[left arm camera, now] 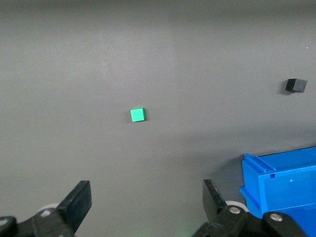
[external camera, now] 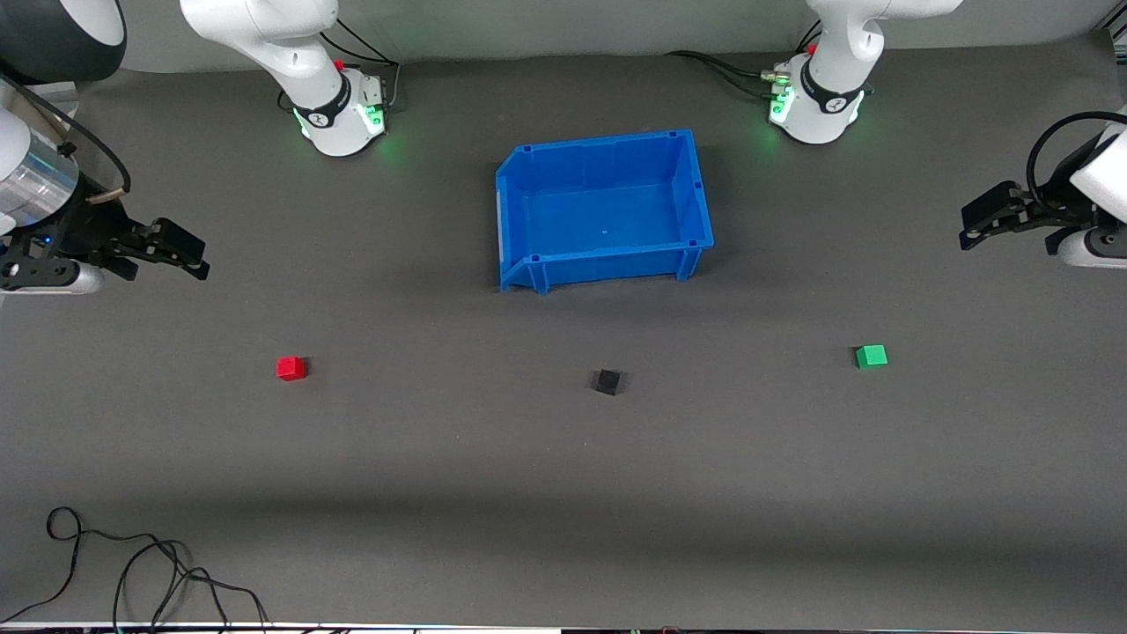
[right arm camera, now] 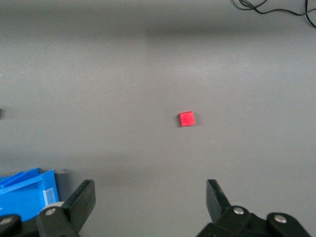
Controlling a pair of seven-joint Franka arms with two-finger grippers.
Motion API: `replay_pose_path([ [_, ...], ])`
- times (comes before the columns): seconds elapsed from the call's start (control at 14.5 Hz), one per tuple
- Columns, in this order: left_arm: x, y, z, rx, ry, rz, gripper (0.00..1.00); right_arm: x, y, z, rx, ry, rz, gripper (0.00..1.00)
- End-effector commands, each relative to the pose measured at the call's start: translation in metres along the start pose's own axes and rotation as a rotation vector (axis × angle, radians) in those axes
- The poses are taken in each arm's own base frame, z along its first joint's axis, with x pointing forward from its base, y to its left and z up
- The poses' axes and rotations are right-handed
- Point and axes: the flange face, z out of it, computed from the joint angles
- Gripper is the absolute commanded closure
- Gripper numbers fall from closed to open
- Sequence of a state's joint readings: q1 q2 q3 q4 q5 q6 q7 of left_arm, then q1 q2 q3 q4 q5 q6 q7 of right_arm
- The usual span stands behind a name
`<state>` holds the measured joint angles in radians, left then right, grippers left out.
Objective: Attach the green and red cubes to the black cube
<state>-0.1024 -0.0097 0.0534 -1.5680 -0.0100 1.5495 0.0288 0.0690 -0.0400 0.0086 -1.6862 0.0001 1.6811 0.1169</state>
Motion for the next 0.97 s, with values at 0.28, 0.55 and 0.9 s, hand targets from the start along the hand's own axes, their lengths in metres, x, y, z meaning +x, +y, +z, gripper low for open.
replay_pose_path([
  [0.28, 0.001, 0.000, -0.005, 0.015, -0.007, 0.017, 0.00, -0.005, 0.003, -0.003, 0.011, -0.012, 0.016, 0.01],
  [0.55, 0.001, 0.005, -0.008, 0.015, -0.001, 0.025, 0.00, -0.007, 0.021, 0.036, -0.006, -0.088, 0.273, 0.01],
  [0.9, 0.001, 0.005, -0.009, 0.015, 0.001, 0.023, 0.00, -0.006, 0.061, 0.110, -0.013, -0.137, 0.382, 0.01],
])
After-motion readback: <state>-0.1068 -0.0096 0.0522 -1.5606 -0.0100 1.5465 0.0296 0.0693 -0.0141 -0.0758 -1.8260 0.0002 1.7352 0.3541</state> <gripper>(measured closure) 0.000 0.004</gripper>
